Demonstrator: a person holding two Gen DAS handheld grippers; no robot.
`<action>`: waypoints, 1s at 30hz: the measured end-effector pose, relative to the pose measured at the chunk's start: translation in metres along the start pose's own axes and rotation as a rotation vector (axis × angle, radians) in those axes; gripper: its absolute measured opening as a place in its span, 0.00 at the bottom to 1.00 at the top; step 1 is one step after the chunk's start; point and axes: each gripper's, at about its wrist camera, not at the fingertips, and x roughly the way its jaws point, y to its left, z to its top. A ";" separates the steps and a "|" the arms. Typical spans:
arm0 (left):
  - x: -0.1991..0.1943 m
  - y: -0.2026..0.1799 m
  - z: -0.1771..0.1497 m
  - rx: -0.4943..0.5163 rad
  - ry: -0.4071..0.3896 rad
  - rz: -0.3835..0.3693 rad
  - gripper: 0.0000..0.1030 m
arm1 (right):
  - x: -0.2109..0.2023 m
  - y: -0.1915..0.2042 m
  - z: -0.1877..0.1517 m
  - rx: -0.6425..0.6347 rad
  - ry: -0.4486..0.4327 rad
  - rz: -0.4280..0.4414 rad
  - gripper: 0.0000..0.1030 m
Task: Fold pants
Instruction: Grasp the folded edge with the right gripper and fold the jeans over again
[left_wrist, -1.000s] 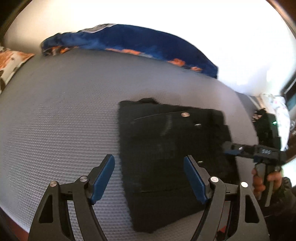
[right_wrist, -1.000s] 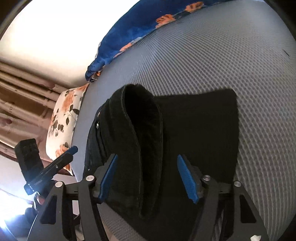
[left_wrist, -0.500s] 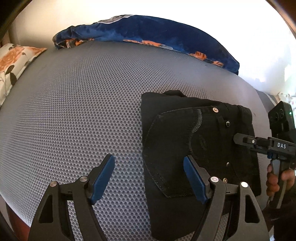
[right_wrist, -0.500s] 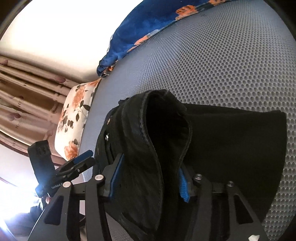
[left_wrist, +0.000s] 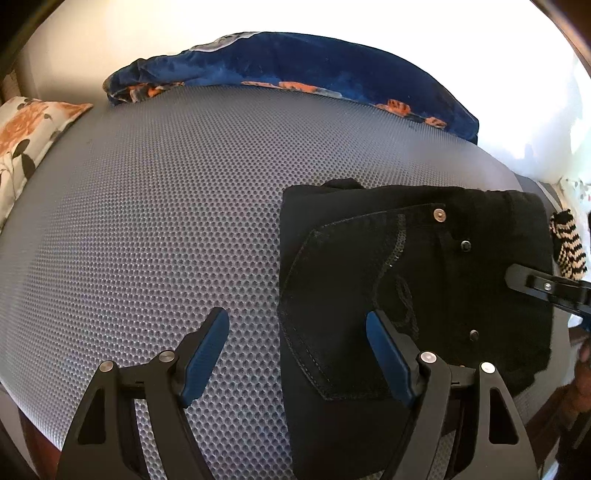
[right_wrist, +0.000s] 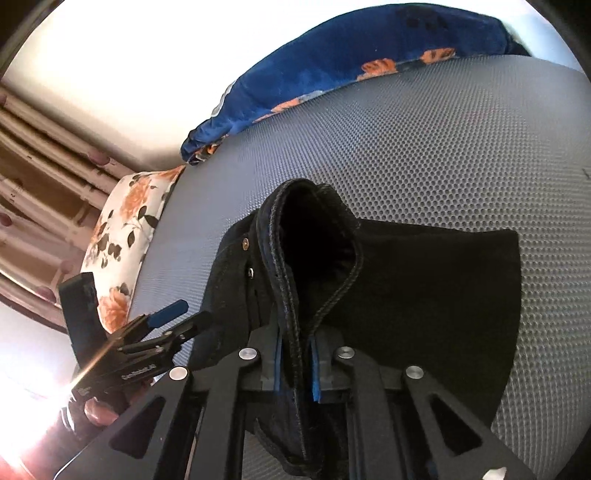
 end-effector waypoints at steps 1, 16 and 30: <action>-0.001 0.000 0.001 -0.002 -0.002 -0.003 0.75 | -0.003 0.001 0.000 0.004 -0.005 0.000 0.11; 0.007 -0.036 0.009 0.107 -0.012 -0.019 0.75 | -0.053 -0.053 -0.015 0.176 -0.101 -0.065 0.09; 0.029 -0.049 -0.014 0.176 0.087 -0.065 0.75 | -0.054 -0.083 -0.033 0.210 -0.066 -0.181 0.38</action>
